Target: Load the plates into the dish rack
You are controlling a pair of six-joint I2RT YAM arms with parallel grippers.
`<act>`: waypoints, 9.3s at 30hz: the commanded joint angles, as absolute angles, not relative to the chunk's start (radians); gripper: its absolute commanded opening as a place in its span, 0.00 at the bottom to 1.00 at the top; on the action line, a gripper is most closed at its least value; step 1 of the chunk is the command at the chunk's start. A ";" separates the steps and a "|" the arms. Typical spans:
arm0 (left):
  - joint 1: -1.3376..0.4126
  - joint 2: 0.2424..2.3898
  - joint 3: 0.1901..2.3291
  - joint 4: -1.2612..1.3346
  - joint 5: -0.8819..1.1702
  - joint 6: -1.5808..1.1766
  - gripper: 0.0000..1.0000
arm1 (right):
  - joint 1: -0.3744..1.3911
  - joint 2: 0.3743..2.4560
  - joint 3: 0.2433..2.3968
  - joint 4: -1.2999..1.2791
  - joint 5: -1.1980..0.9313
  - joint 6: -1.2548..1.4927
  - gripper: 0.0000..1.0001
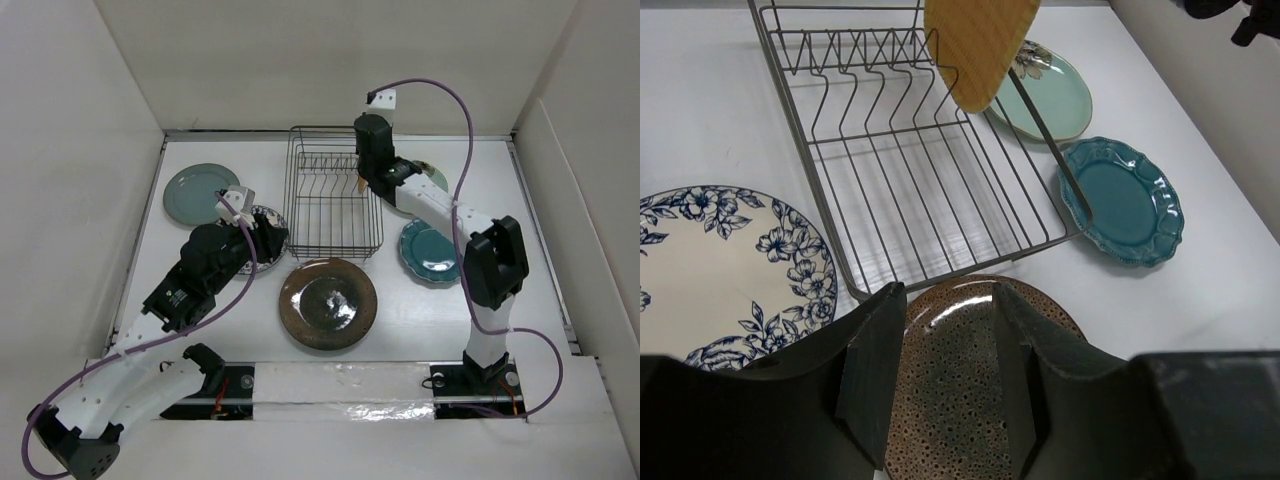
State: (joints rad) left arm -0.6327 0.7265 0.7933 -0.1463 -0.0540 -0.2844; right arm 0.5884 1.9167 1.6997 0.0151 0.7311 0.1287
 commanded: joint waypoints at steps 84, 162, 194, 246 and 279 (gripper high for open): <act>-0.629 0.704 0.782 -0.094 -0.028 -0.282 0.37 | -0.370 1.327 0.356 0.184 -0.261 0.689 0.35; -0.629 0.692 0.798 -0.144 -0.173 -0.327 0.41 | 0.666 2.062 2.376 -0.384 0.928 0.075 0.00; -0.629 0.698 0.793 -0.141 -0.149 -0.324 0.41 | 0.686 2.122 2.073 -0.334 0.795 0.232 0.00; -0.629 0.738 0.796 -0.135 -0.147 -0.319 0.40 | -0.028 1.914 1.012 0.365 -0.090 0.992 0.48; -0.629 0.735 0.801 -0.144 -0.176 -0.314 0.40 | -0.098 1.959 0.997 0.409 -0.129 1.084 0.00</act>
State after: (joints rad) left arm -0.6327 0.7395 0.7921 -0.1631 -0.1658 -0.3225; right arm -0.0860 1.9568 0.9955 0.3687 -0.1135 1.0718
